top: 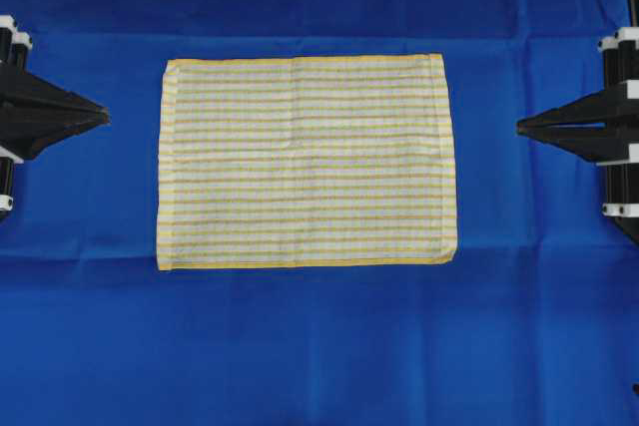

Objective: Fold the yellow towel.
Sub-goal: 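Move both grippers to the far corners of the yellow checked towel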

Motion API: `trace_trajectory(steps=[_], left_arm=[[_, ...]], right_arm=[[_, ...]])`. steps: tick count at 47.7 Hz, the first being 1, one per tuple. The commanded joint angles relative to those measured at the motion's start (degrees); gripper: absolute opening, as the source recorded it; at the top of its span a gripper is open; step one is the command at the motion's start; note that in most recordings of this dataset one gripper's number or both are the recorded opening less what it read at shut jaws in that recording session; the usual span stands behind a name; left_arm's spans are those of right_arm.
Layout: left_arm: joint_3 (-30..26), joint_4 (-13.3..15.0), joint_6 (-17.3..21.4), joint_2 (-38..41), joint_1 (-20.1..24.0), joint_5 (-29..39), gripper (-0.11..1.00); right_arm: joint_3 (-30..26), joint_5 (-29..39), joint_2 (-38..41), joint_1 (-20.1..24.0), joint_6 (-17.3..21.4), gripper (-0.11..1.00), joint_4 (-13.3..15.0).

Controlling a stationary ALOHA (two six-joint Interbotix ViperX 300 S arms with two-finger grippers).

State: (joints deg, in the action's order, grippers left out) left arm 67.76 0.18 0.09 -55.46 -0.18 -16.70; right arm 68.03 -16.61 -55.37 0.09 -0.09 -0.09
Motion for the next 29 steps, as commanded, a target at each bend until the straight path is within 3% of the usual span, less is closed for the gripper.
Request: trace_trajectory(steps=[1, 13, 29], left_arm=[[-1.0, 3.2, -0.2, 1.4, 1.8, 1.7, 0.0], [-0.6, 3.1, 0.3, 4.1, 7.6, 3.8, 0.0], [-0.4, 3.2, 0.3, 14.2, 16.0, 6.4, 0.01]], right_arm=[[-2.1, -0.2, 1.3, -1.5, 0.4, 0.0, -0.4], [-4.3, 8.9, 7.1, -8.7, 1.0, 0.0, -4.3], [-4.8, 10.4, 15.8, -18.5, 1.1, 0.01, -7.7]])
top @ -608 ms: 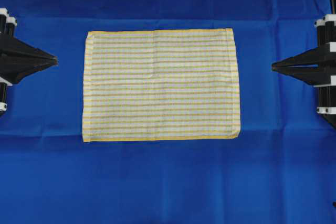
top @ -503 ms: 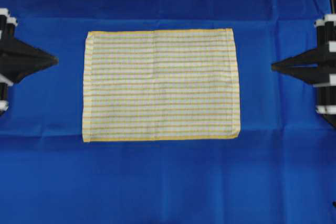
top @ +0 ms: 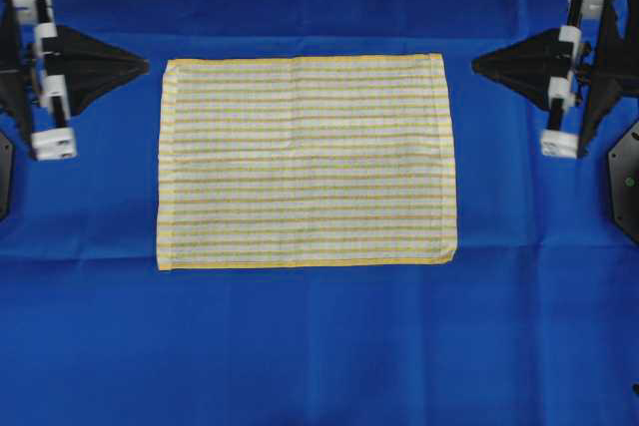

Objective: Fold the yellow towel.
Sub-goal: 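Move both grippers to the far corners of the yellow checked towel, then grasp the far left and far right towel corners with both grippers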

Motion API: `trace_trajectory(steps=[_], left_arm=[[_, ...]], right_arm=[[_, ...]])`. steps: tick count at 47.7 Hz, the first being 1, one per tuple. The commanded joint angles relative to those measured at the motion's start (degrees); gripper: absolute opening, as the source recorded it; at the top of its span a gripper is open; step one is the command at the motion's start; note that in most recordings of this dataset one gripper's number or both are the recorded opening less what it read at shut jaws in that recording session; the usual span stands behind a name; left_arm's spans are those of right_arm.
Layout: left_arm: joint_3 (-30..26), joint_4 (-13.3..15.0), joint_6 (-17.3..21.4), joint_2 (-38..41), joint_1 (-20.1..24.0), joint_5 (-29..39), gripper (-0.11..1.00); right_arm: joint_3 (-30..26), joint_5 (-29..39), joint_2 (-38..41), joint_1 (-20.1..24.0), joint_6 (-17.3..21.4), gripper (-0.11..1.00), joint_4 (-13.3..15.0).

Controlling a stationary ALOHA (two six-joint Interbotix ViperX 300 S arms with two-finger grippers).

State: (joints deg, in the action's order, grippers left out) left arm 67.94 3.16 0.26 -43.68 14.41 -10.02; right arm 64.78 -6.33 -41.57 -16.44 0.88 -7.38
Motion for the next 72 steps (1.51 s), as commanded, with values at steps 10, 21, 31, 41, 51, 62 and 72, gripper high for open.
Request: trace_trajectory(steps=[10, 21, 31, 41, 51, 62, 72], left_arm=[[-0.4, 0.2, 0.1, 10.9, 6.0, -0.9, 0.43], [0.2, -0.2, 0.3, 20.2, 8.3, -8.1, 0.74], [0.7, -0.2, 0.4, 28.3, 11.0, -12.6, 0.6], [0.8, -0.2, 0.4, 35.7, 12.9, -16.4, 0.6], [0.3, -0.2, 0.4, 41.0, 14.5, -18.8, 0.57], [-1.1, -0.1, 0.3, 45.0, 14.8, -18.8, 0.23], [-1.8, -0.1, 0.3, 46.1, 14.8, -18.8, 0.03]], right_arm=[[-2.0, -0.2, 11.1, -6.2, 0.0, 0.34, -0.6], [-2.1, -4.5, 22.4, -9.5, 0.0, 0.75, -0.7], [-3.5, -9.3, 31.3, -11.4, 0.0, 0.68, -1.3], [-5.4, -10.1, 37.8, -12.0, 0.0, 0.68, -1.3], [-6.0, -11.6, 41.9, -12.5, 0.0, 0.67, -2.1], [-5.8, -12.5, 42.7, -12.5, -0.1, 0.26, -2.1], [-5.8, -12.6, 42.7, -11.8, -0.2, 0.06, -2.1]])
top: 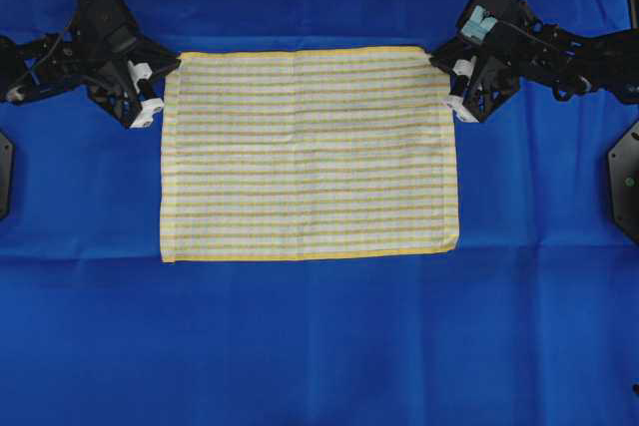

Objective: Fold the yellow towel.
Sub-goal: 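Grasp the far left and far right towel corners with both grippers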

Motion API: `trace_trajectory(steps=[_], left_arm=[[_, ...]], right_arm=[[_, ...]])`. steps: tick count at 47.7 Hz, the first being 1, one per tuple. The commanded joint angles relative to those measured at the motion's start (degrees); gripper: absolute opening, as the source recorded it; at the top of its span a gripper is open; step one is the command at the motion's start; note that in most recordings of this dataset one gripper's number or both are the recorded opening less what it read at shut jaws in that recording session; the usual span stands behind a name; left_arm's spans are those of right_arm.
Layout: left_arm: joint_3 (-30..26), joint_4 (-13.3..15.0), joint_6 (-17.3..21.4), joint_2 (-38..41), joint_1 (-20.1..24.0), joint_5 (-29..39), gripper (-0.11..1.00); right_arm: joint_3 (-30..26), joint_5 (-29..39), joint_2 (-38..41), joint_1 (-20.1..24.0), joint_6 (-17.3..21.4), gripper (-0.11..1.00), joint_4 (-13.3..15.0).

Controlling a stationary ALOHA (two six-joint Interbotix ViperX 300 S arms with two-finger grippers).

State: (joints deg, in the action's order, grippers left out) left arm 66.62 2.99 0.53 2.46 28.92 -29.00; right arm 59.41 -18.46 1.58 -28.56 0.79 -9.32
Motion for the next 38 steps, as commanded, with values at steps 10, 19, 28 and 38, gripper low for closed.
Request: trace_trajectory(steps=[10, 19, 28, 38], left_arm=[[-0.4, 0.2, 0.1, -1.1, 0.3, 0.7, 0.03], [-0.4, 0.1, 0.2, -6.7, 0.3, 3.9, 0.03], [-0.4, 0.0, 0.3, -12.7, 0.0, 7.8, 0.03], [0.4, 0.0, 1.1, -15.4, -1.1, 9.0, 0.03]], right_arm=[[-0.4, -0.1, -1.2, 1.0, 0.1, 0.06, -0.4], [0.1, 1.1, -5.1, 1.1, 0.1, 0.06, -1.1], [0.1, 3.3, -8.9, 1.1, 0.1, 0.06, -1.1], [0.2, 4.7, -10.3, 1.2, 0.1, 0.06, -1.1]])
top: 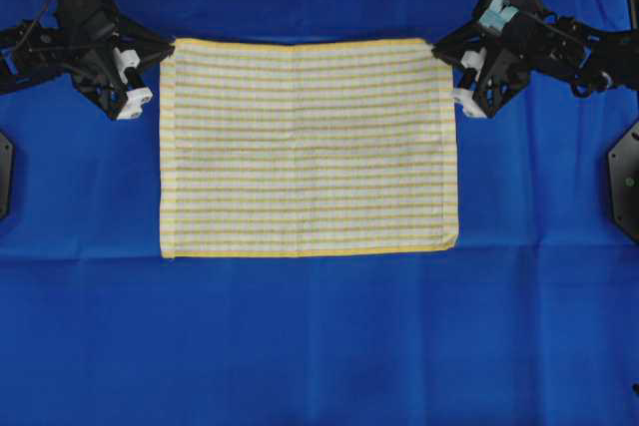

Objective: Fold the yellow towel.
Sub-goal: 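Grasp the far left and far right towel corners with both grippers, then pull both held corners toward the near edge, folding the towel in half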

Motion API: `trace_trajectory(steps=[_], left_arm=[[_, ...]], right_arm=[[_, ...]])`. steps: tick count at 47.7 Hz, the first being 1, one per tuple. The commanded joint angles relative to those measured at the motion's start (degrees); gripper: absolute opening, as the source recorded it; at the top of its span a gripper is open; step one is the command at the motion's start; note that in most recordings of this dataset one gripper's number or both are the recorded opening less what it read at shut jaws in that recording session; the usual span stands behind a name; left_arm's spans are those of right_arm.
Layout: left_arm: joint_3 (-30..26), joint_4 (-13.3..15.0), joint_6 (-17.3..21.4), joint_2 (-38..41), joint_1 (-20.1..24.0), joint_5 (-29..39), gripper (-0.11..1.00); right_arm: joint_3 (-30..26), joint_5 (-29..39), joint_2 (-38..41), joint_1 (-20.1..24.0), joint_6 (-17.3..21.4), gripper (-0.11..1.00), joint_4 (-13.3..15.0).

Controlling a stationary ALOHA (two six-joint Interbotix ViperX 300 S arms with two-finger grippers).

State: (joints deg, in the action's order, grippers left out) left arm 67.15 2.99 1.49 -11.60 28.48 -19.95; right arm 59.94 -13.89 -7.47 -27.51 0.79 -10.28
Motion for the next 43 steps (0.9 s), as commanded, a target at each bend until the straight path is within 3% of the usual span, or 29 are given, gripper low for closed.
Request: trace_trajectory(steps=[1, 11, 24, 43], left_arm=[[-0.1, 0.1, 0.1, -1.3, -0.8, -0.1, 0.03], [0.3, 0.0, -0.1, -1.4, -3.1, 0.0, 0.03], [2.3, 0.3, -1.0, -4.1, -11.8, 1.4, 0.03], [6.1, 0.3, -11.8, -9.7, -26.3, 1.5, 0.03]], right_arm=[[-0.4, 0.3, -1.2, 0.3, 0.1, 0.06, -0.2], [-0.3, 1.7, -1.5, 2.0, 0.1, 0.06, -0.2], [2.7, 3.6, -6.9, 8.4, 0.3, 0.06, -2.8], [7.6, 5.6, -17.1, 20.7, 0.4, 0.06, -8.9]])
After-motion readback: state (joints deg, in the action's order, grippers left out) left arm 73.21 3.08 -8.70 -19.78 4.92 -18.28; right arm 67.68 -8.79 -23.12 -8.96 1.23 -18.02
